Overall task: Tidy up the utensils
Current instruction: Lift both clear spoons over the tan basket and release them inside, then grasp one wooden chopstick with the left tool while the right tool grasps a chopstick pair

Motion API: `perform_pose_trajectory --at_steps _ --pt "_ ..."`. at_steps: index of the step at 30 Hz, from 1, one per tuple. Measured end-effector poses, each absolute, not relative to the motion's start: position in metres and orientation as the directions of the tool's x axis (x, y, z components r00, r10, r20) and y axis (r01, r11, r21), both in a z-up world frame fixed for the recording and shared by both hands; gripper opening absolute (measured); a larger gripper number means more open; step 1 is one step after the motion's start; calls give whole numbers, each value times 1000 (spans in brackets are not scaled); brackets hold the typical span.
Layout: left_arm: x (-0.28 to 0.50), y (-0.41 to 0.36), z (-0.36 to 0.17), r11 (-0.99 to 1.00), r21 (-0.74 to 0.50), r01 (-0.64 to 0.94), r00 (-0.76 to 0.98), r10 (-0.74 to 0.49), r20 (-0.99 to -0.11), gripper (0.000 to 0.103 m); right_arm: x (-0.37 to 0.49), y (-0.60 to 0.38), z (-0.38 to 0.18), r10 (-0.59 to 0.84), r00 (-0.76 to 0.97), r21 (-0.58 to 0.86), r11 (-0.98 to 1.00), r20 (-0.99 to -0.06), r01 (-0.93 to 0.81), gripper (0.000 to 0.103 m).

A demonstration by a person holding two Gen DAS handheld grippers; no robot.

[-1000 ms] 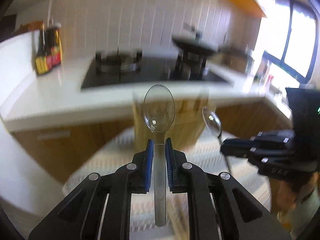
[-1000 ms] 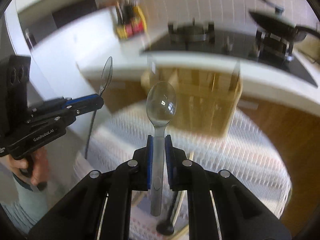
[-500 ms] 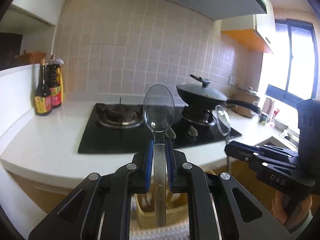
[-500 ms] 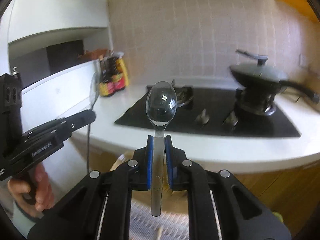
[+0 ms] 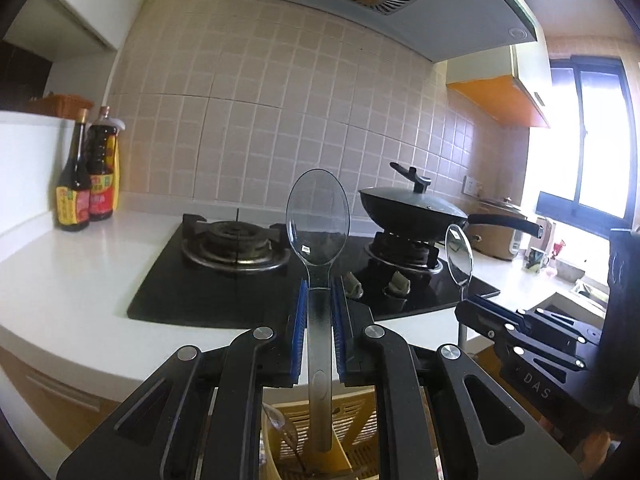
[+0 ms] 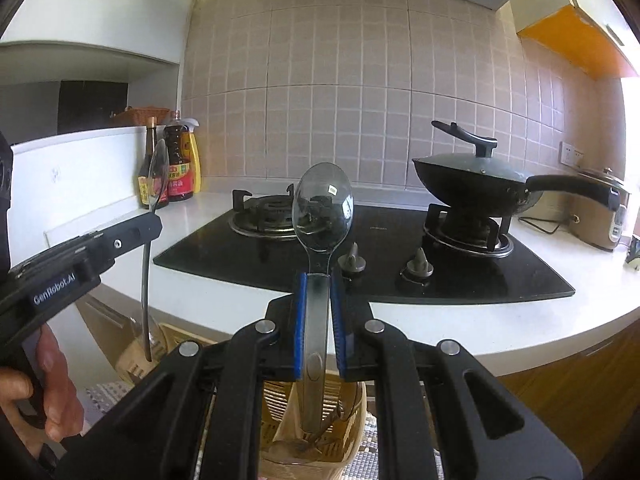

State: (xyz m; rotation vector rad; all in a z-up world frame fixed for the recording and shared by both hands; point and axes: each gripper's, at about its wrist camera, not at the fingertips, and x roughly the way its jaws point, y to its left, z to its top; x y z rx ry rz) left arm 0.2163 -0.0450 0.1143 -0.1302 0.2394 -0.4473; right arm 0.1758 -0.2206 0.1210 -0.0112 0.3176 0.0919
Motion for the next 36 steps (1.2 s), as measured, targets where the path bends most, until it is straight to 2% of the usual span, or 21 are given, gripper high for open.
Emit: perform_pose_trajectory --at_steps 8,10,11,13,14,20,27,31,36 --pt "210 -40 102 887 -177 426 872 -455 -182 13 168 -227 112 135 939 59 991 -316 -122 11" --pt "207 -36 100 882 -190 431 867 -463 -186 21 163 -230 111 160 929 76 987 -333 -142 18" --pt "206 -34 101 879 -195 435 864 -468 -187 22 160 -231 110 163 928 83 986 -335 -144 22" --pt "201 -29 101 874 -203 441 857 -477 -195 23 150 -234 110 163 929 99 986 -333 -138 35" --pt "198 -27 101 872 -207 443 854 -481 -197 24 146 -236 111 168 926 108 984 -337 -139 36" --pt "166 -11 116 855 -231 465 838 -509 -197 28 111 -239 120 164 917 127 984 -364 -125 36" --pt "120 2 138 841 -234 488 814 -535 -225 31 68 -233 137 140 884 92 990 -447 -111 36" --pt "95 8 137 835 -234 498 788 -548 -280 33 46 -231 129 120 825 89 992 -552 -84 36" --pt "77 10 101 834 -256 489 690 -549 -472 35 29 -239 89 141 700 159 987 -701 -40 36"
